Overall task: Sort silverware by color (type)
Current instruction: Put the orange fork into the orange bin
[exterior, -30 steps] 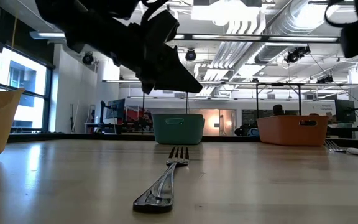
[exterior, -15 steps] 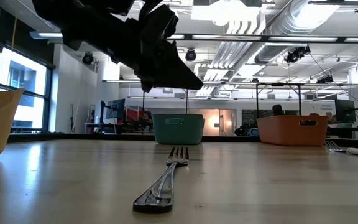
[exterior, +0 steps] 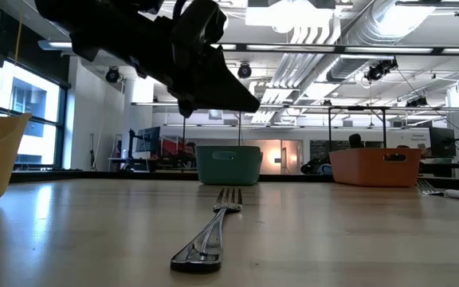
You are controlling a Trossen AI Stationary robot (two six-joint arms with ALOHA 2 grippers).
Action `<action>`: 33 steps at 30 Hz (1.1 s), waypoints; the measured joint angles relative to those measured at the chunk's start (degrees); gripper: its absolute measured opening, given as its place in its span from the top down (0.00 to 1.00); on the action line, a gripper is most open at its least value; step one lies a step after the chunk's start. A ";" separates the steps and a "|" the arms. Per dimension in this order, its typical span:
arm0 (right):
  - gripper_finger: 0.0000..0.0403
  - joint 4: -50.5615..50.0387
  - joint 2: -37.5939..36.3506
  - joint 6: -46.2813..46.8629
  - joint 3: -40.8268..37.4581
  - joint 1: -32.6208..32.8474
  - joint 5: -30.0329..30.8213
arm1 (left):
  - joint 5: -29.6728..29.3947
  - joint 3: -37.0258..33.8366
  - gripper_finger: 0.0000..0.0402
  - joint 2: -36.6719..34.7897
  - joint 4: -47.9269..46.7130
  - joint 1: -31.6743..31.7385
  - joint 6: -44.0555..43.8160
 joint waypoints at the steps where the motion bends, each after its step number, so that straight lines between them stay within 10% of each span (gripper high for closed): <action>1: 0.51 0.38 0.25 -0.85 0.00 -0.21 0.52 | -0.08 0.00 1.00 0.00 0.02 -0.20 0.00; 17: 0.80 5.23 0.58 -21.42 0.33 -3.98 3.32 | -3.19 -0.01 1.00 0.00 -0.01 -2.71 0.01; 33: 0.82 9.39 4.86 -34.87 0.62 -9.40 -1.49 | -3.63 -0.02 1.00 -0.02 -0.05 -2.86 0.09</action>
